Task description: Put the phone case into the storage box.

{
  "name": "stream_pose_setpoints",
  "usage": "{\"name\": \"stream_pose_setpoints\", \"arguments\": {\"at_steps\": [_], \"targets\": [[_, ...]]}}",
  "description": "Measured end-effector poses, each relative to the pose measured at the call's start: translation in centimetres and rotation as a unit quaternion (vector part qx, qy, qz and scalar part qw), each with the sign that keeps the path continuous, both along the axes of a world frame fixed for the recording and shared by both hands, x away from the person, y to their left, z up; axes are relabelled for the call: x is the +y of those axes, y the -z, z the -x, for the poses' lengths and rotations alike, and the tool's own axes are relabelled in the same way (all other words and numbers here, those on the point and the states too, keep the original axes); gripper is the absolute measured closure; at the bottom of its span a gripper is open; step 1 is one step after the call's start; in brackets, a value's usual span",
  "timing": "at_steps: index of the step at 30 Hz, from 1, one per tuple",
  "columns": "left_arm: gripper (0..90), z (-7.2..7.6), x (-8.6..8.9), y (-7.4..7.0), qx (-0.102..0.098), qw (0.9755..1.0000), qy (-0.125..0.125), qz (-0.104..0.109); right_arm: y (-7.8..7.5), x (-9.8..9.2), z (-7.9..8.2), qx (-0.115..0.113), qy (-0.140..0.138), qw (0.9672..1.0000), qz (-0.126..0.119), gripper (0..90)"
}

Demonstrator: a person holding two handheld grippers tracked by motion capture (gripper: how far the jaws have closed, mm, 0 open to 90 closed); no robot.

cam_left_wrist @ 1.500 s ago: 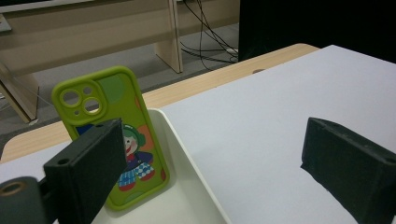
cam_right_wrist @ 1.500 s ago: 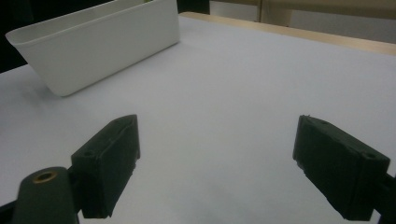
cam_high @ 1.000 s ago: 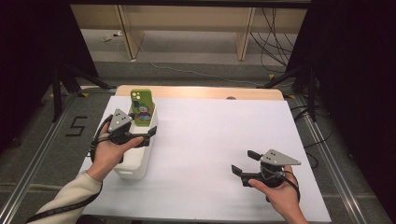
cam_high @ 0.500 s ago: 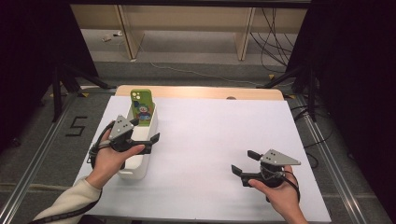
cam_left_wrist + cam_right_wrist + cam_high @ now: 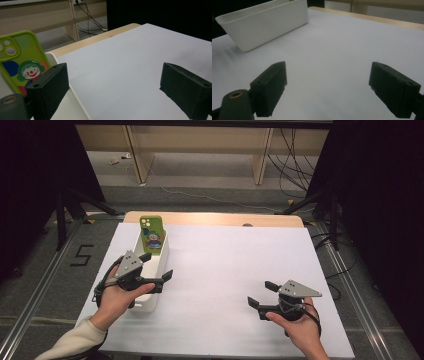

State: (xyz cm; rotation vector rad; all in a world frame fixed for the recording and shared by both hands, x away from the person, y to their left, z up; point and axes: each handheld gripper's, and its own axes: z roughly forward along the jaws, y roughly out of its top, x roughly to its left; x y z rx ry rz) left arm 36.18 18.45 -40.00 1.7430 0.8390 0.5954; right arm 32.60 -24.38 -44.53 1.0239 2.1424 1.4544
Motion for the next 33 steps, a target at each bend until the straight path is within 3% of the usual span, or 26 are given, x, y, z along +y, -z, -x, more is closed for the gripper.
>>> {"name": "stream_pose_setpoints", "arguments": {"at_steps": [33], "targets": [[9.9, 1.8, 0.3, 1.0, 0.007, 0.9997, 0.022, 0.012, -0.1, 0.0, 0.0, 0.000, 0.000, 1.0000, 0.000, 15.8]]}}
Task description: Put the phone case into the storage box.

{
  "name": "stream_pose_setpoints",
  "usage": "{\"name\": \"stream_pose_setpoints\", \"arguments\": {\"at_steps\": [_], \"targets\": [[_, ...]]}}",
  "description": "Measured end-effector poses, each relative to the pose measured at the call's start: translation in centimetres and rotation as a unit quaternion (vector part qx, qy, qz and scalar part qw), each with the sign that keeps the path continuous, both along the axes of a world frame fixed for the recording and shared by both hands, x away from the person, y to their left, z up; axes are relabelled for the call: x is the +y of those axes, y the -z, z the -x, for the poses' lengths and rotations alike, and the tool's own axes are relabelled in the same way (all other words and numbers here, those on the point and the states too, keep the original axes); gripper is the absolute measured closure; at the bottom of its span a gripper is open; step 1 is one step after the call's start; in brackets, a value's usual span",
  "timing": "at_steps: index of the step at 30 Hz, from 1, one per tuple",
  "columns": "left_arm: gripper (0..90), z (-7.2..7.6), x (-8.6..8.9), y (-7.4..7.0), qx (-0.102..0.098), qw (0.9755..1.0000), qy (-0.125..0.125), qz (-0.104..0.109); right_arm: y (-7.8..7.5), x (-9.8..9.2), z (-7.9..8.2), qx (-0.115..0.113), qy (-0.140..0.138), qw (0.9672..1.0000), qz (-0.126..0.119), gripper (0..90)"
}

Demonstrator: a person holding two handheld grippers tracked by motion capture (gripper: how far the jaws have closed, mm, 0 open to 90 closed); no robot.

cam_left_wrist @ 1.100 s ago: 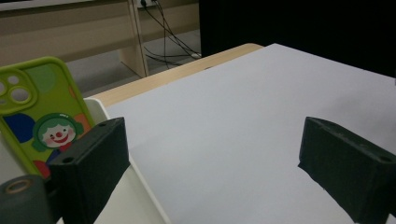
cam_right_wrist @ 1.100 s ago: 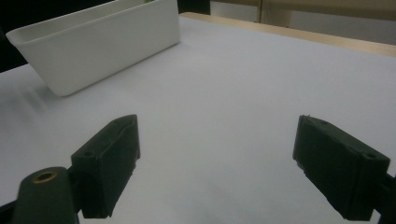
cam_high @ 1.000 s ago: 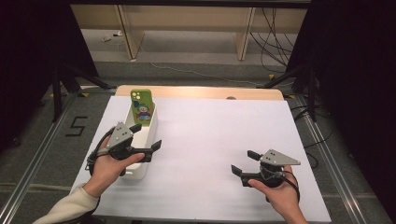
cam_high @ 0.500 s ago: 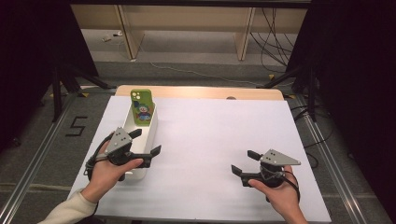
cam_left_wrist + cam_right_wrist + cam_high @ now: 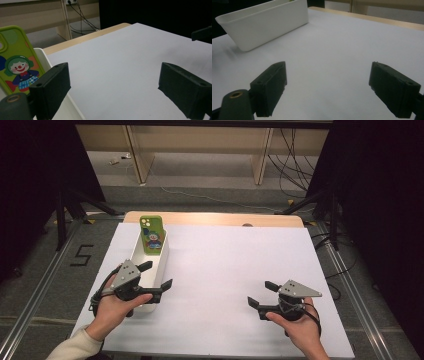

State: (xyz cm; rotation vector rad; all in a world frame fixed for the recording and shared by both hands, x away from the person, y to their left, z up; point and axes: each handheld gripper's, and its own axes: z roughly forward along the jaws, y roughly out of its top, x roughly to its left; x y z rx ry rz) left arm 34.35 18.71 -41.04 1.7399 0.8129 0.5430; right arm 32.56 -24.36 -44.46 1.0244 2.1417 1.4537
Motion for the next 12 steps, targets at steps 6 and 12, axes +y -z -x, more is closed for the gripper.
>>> {"name": "stream_pose_setpoints", "arguments": {"at_steps": [6, 12], "targets": [[10.2, -0.03, 0.03, 0.13, 0.001, 1.0000, 0.001, 0.004, -0.03, -0.06, -0.02, 0.000, 0.000, 1.0000, 0.000, 15.8], [10.2, -0.16, 0.20, 0.08, 0.003, 1.0000, -0.002, 0.008, -0.04, -0.10, -0.08, -0.001, 0.001, 1.0000, -0.001, 15.8]]}}
